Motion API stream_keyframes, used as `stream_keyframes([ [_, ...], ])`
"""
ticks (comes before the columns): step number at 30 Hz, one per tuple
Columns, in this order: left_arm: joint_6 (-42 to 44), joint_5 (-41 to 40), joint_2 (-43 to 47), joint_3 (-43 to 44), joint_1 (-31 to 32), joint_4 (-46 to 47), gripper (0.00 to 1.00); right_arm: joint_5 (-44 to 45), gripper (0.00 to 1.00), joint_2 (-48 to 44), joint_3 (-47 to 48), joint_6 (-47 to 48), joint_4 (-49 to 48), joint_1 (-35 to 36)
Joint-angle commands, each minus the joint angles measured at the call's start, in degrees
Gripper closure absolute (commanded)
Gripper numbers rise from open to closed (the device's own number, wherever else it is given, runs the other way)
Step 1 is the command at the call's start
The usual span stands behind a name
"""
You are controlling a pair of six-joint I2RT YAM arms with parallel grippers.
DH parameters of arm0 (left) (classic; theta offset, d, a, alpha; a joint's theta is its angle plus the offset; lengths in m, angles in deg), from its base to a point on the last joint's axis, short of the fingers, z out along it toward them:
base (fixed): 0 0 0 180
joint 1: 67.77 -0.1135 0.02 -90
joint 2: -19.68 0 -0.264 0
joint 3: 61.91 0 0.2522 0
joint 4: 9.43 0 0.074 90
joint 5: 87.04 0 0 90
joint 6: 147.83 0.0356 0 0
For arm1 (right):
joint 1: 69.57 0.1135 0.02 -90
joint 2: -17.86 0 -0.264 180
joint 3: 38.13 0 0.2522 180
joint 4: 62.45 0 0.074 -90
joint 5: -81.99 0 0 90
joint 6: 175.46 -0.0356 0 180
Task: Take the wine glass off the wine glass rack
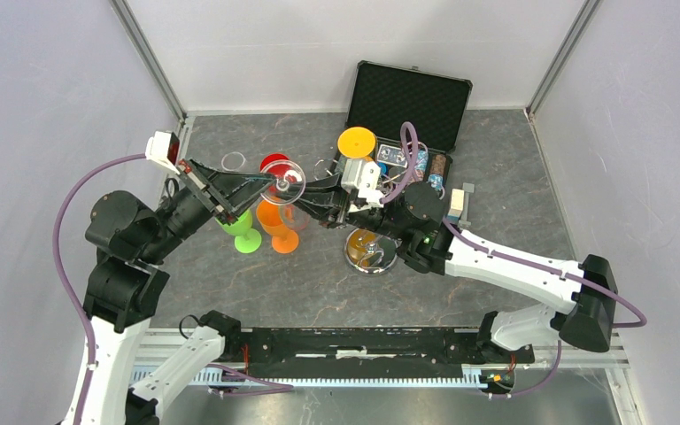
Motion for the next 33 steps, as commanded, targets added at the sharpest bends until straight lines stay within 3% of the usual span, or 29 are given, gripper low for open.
stream_keyframes([
  [1, -1.79, 1.33, 0.94, -0.03, 0.11, 3.62, 0.82, -0.68, 1.0, 1.34, 3.7, -3.46, -5.92, 0.61],
  [4, -1.34, 0.37, 1.68, -0.53, 0.11, 3.72, 0.37, 1.71, 1.0, 1.55, 2.76, -5.77, -10.13, 0.62],
  [5, -0.68, -0.67, 2.14, -0.91, 0.06, 3.14, 0.27, 3.52, 1.0, 1.44, 2.31, -7.39, -12.55, 0.65],
  [7, 0.52, -3.89, 3.66, -2.32, 0.08, 1.65, 0.14, 6.57, 1.0, 1.31, 1.6, -9.52, -16.77, 0.62],
  [10, 2.0, -9.96, 7.14, -5.62, 0.12, 0.62, 0.03, 9.84, 1.0, 0.85, 1.02, -12.42, -21.72, 0.62],
  [15, 6.46, -18.16, 11.14, -6.89, 0.08, -1.68, 0.0, 14.93, 1.0, -0.69, -0.3, -16.27, -27.35, 0.61],
  [19, 8.09, -19.58, 12.81, -7.31, 0.05, -1.25, 0.0, 20.32, 1.0, -2.68, -2.43, -19.57, -31.98, 0.62],
  [27, 6.38, -10.25, 10.01, -9.01, 0.11, 3.11, 0.02, 25.97, 1.0, -3.91, -5.9, -23.57, -41.47, 0.61],
  [33, 1.01, -1.69, 7.76, -12.36, 0.06, 12.99, 0.09, 27.94, 1.0, -4.08, -6.43, -26.38, -43.35, 0.61],
])
